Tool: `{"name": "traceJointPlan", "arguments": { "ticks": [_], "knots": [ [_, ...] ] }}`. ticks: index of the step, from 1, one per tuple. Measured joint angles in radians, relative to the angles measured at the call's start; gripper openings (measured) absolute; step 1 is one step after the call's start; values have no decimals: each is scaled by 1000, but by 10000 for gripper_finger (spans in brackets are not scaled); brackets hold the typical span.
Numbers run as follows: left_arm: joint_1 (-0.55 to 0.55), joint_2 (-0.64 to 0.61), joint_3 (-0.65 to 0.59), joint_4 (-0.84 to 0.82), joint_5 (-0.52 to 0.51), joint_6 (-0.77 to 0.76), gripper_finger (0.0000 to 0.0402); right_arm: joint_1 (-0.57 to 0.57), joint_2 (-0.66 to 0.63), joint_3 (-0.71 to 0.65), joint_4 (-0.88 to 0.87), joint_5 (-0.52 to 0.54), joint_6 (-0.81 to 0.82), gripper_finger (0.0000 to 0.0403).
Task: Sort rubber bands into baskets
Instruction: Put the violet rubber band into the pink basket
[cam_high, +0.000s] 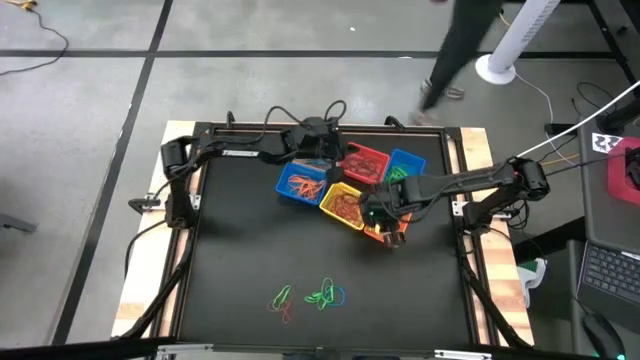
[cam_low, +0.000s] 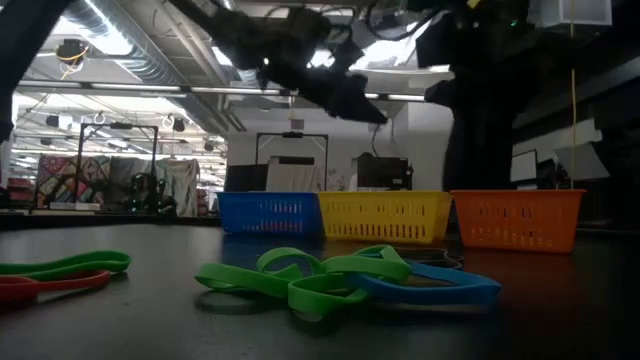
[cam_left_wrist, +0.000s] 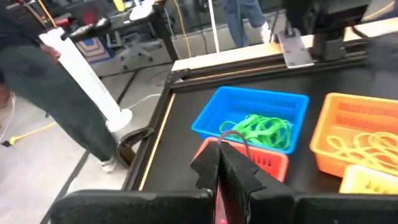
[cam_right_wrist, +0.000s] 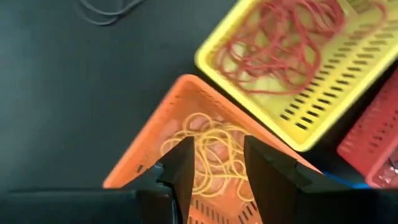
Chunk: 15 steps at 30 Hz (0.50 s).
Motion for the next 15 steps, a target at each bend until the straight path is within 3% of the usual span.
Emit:
{"name": "traceJointPlan", "arguments": {
  "ticks": [11, 15],
  "knots": [
    [24, 166, 0, 175, -10, 50, 7, 120, 0, 0, 154, 6, 0, 140],
    [20, 173, 0, 173, -55, 14, 31, 132, 0, 0, 204, 5, 0, 140]
  ]
}}
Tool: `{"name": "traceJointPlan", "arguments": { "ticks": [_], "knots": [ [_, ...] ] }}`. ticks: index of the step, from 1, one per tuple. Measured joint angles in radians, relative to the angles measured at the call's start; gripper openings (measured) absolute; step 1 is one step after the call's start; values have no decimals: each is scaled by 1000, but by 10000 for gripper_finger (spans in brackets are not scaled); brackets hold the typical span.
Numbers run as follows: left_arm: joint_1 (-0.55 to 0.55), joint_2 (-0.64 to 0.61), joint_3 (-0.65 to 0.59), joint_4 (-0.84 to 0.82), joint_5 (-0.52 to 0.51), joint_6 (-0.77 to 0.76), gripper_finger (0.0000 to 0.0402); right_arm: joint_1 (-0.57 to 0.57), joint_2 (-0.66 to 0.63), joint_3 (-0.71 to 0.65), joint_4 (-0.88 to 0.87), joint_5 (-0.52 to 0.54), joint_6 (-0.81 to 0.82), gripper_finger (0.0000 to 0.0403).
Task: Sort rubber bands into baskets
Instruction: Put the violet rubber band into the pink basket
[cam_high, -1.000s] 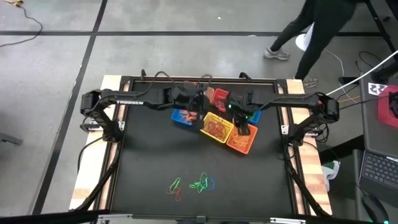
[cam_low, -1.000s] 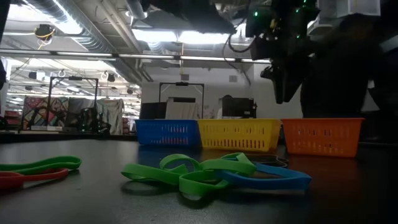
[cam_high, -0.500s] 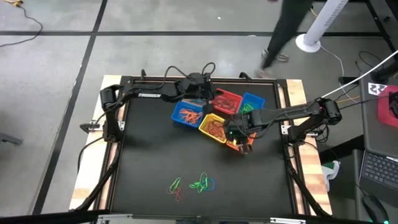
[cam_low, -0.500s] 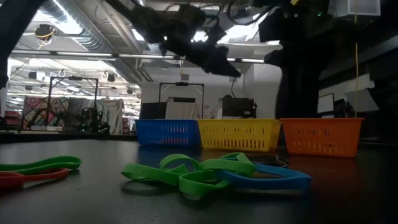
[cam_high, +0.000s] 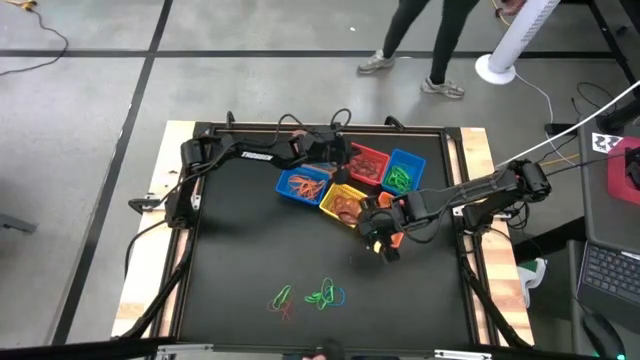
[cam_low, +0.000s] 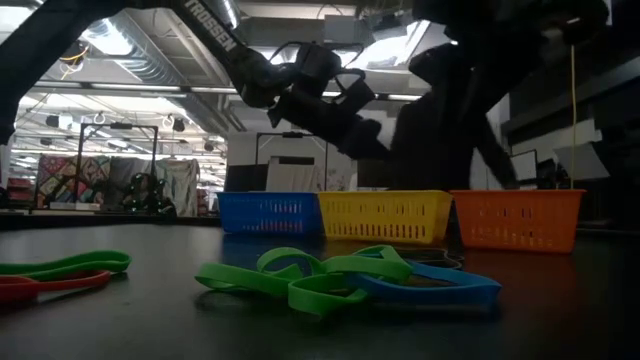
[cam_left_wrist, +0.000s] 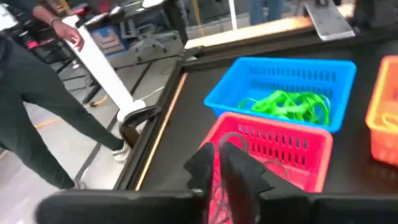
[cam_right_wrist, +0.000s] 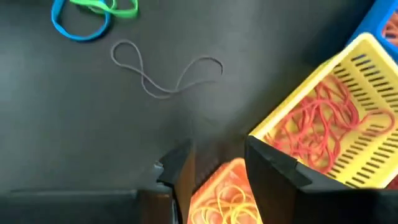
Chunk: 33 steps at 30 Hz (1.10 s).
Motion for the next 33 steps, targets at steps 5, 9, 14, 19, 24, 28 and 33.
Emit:
{"name": "traceJointPlan", "arguments": {
  "ticks": [5, 9, 14, 19, 24, 28, 33],
  "knots": [
    [0, 0, 0, 5, -29, -92, 98, -4, 0, 0, 37, 0, 0, 140],
    [-6, 0, 0, 1, -32, -159, 143, -3, 9, 0, 76, 0, 0, 140],
    [-14, -15, 0, -30, -19, -332, 165, -3, 36, -1, 99, -22, 0, 140],
    [-15, -85, 3, -208, 12, -379, 161, -3, 76, -1, 116, -72, 0, 140],
    [-17, -196, 3, -449, 53, -319, 149, -3, 129, -1, 160, -92, -1, 140],
    [-32, -295, 3, -666, 57, -268, 140, -3, 165, 0, 182, -145, -8, 140],
    [-64, -398, 3, -877, 60, -225, 133, 1, 219, 0, 204, -238, -68, 140]
  ]
}}
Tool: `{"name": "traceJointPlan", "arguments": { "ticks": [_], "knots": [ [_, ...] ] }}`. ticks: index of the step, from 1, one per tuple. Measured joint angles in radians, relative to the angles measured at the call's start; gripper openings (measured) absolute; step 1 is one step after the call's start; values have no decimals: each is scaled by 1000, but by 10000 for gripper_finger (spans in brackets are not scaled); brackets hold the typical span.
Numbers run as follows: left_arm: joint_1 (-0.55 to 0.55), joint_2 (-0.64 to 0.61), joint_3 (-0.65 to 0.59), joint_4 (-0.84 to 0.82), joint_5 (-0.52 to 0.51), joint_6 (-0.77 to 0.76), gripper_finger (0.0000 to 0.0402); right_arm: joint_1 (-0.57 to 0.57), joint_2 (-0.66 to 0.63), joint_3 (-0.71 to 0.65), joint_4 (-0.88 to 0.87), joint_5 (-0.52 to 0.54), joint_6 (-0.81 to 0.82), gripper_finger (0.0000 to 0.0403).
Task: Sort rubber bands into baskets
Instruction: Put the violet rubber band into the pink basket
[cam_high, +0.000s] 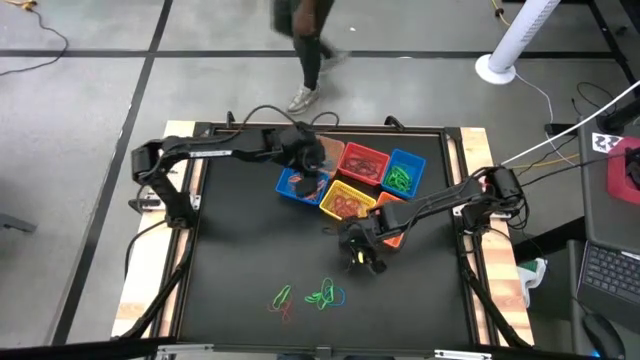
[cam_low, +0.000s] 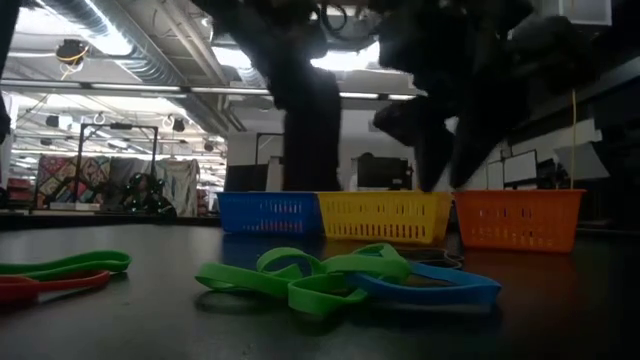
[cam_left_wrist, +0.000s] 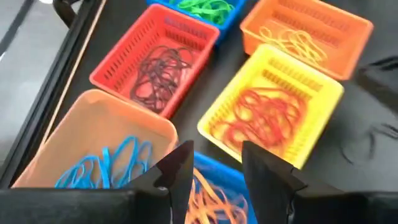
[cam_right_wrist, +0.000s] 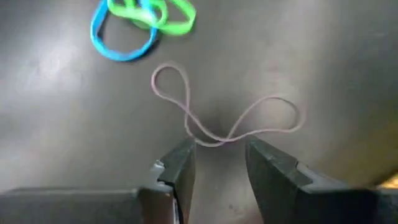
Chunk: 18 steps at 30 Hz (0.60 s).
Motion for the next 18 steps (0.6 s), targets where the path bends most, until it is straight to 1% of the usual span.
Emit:
{"name": "traceJointPlan", "arguments": {
  "ticks": [3, 8, 18],
  "knots": [
    [-21, -46, 0, -88, -1, 0, 132, 13, 41, -1, 15, -9, -58, 140],
    [-58, -89, 0, -174, -2, -5, 131, 41, 108, 0, 46, -7, -138, 140],
    [-120, -101, 0, -199, -4, -8, 131, 48, 192, 5, 74, 7, -164, 140]
  ]
}}
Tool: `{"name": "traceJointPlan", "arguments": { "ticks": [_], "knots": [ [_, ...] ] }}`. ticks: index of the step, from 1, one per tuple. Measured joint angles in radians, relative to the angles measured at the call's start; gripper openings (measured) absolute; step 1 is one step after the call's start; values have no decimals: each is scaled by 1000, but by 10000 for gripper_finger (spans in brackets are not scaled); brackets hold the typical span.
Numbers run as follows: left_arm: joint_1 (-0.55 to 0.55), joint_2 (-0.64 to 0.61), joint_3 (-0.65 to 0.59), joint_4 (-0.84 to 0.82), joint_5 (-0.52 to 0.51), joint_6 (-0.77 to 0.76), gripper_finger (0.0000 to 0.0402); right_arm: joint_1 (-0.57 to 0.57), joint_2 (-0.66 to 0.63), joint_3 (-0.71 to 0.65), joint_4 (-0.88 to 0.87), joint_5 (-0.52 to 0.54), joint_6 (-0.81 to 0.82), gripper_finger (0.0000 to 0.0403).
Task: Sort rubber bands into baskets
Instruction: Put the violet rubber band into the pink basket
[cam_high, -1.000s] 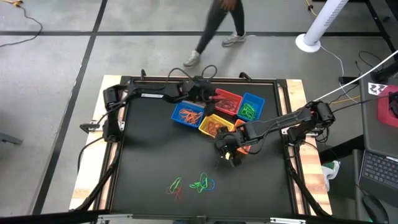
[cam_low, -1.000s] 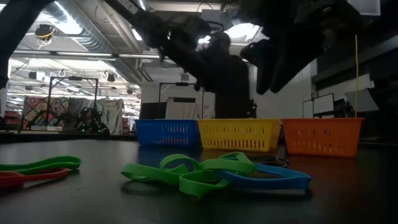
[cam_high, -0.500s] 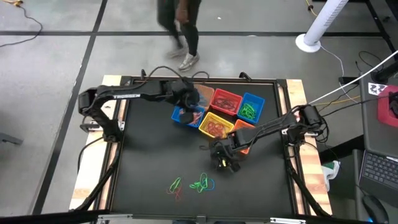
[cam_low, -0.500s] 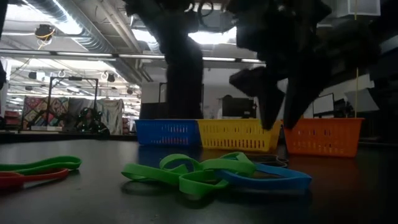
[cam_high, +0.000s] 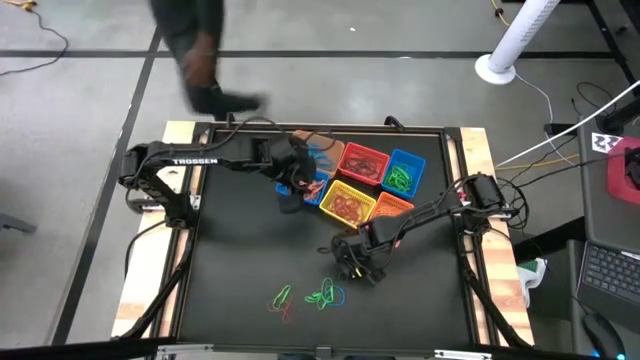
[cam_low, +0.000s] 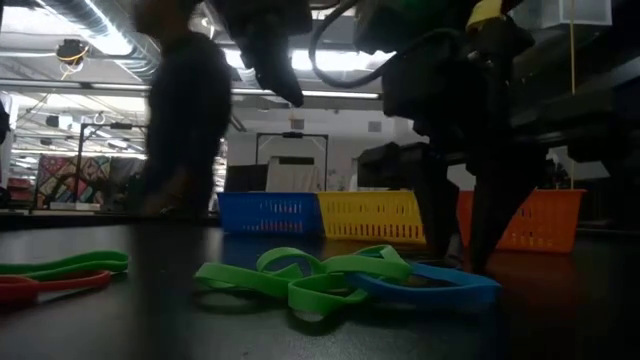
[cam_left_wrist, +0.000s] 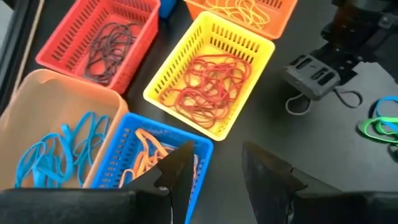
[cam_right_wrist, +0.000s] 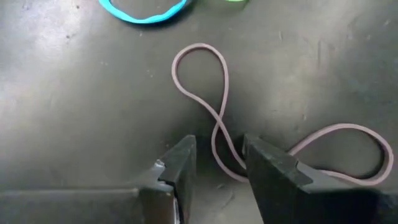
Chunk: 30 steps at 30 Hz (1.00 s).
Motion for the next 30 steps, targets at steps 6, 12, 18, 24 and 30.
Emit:
{"name": "traceJointPlan", "arguments": {
  "ticks": [6, 12, 18, 24, 30],
  "knots": [
    [-41, -2, 0, -2, 0, -25, 131, 0, 7, -1, -4, 14, 1, 87],
    [-95, -2, 0, -46, 0, -25, 131, 0, 10, 45, -59, -5, 2, 8],
    [-160, -5, 8, -182, 0, -63, 131, 0, 17, 174, -232, 17, -50, 18],
    [-243, -8, 8, -298, 0, -78, 131, -10, 16, 345, -453, 111, -146, 8],
    [-321, -8, 8, -338, 0, -105, 131, -85, 14, 520, -677, 178, -213, 3]
  ]
}}
